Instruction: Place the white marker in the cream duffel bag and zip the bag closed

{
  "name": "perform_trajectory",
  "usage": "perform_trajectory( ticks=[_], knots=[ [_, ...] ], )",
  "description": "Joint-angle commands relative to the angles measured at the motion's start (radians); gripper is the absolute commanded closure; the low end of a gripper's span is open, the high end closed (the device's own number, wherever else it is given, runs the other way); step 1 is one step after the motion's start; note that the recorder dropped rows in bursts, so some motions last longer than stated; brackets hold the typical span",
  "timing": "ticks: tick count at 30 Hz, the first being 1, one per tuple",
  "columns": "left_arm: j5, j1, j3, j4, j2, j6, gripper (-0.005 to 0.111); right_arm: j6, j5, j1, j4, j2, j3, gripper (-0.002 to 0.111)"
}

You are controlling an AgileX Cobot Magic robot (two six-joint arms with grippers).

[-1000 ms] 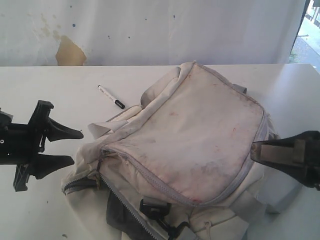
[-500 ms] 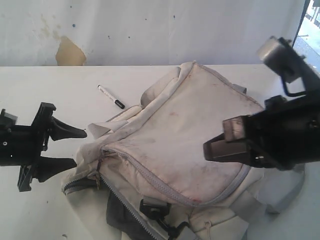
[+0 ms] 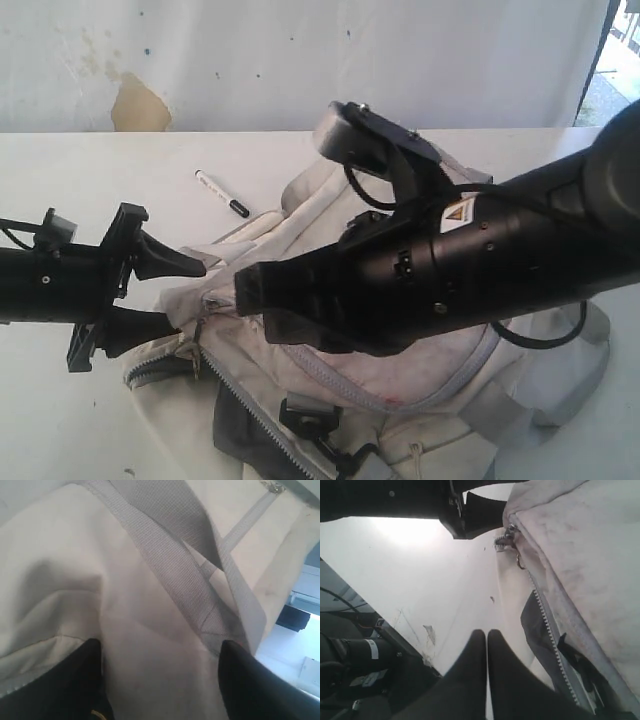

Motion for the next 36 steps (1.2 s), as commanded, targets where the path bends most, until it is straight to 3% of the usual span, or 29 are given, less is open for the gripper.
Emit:
perform_trajectory(
  ticks=[1, 7, 11, 15, 17, 24, 28, 36],
  knots=[
    [-0.038, -0.005, -0.006, 0.004, 0.002, -0.042, 0.053, 0.089, -0.083, 0.048, -0.048, 0.043, -0.013, 0.108],
    [-0.027, -0.005, -0.006, -0.004, 0.002, -0.042, 0.107, 0.088, -0.173, 0.092, -0.039, 0.115, -0.013, 0.107],
    [0.008, -0.005, -0.006, -0.022, 0.002, -0.024, 0.106, 0.082, -0.211, 0.094, -0.022, 0.138, -0.013, 0.091],
    [0.048, -0.005, -0.006, -0.067, 0.002, -0.024, 0.106, 0.084, -0.27, 0.094, 0.027, 0.138, -0.013, 0.055],
    [0.058, -0.005, -0.008, -0.067, 0.002, -0.024, 0.106, 0.084, -0.299, 0.101, 0.071, 0.147, -0.013, 0.045],
    [0.106, -0.005, -0.019, -0.067, 0.002, -0.024, 0.106, 0.092, -0.465, 0.212, 0.203, 0.277, -0.029, 0.047],
    [0.11, -0.005, -0.023, -0.067, 0.002, -0.024, 0.106, 0.079, -0.579, 0.221, 0.193, 0.347, -0.056, 0.058],
    [0.114, -0.003, -0.023, -0.067, 0.002, -0.024, 0.106, 0.061, -0.7, 0.221, 0.193, 0.428, -0.056, 0.059]
  ],
)
